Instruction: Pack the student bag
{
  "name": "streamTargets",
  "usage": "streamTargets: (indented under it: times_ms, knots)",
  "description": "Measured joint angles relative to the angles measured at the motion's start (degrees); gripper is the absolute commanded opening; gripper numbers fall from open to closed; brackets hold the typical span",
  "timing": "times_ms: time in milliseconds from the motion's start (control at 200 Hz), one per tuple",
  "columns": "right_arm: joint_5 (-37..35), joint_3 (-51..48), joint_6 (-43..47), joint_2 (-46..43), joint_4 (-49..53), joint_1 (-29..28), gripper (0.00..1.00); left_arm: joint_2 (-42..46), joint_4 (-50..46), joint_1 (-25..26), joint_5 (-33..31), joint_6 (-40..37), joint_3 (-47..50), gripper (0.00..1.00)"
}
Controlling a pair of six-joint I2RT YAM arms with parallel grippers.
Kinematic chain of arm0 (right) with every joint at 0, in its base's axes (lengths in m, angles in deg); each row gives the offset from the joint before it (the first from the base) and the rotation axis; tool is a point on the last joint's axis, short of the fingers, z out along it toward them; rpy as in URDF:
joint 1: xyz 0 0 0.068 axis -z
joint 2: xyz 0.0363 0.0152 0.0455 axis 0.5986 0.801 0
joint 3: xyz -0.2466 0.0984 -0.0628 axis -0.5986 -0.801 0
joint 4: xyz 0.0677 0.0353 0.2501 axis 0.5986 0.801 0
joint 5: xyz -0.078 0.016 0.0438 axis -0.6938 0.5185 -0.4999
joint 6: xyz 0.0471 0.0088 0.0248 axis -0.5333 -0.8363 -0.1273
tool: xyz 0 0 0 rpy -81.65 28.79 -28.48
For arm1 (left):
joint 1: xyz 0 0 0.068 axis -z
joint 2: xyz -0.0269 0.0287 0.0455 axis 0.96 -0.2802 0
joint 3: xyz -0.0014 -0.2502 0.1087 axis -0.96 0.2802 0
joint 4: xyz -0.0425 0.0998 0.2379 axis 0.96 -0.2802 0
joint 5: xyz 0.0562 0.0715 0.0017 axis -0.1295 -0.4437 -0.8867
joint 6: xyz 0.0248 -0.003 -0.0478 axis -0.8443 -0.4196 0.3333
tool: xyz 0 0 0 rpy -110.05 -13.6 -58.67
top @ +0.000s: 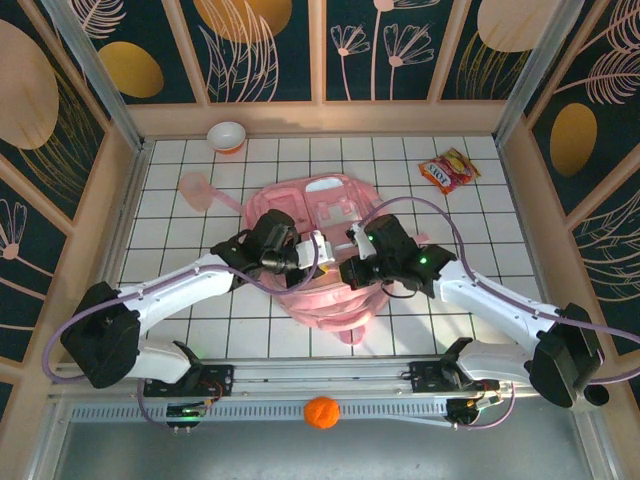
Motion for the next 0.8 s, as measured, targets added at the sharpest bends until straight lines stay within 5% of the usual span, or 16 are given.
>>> streamTargets:
  times_ms: [220,420,576,801]
  knots:
    - [2.64,-0.17,1.75,-2.89,1.62,6.01,0.00,5.42,-0.83,-6.86,4.02,-4.90,3.82,0.00]
    - [5.18,-2.49,1.88,-3.65,-0.59,5.97,0.00,9.64,-2.40,-8.48,4.50,-10.45,6.58,0.00]
    - [5.11,-2.75,1.70,-3.65,-1.40,5.09,0.00,9.44,-4.07,-8.85,5.05,-11.37,6.34,0.53]
    - [4.90,-2.75,1.66,-3.65,-1.49,4.57,0.00,7.23,-4.15,-5.84,0.90,-5.40,1.79,0.65]
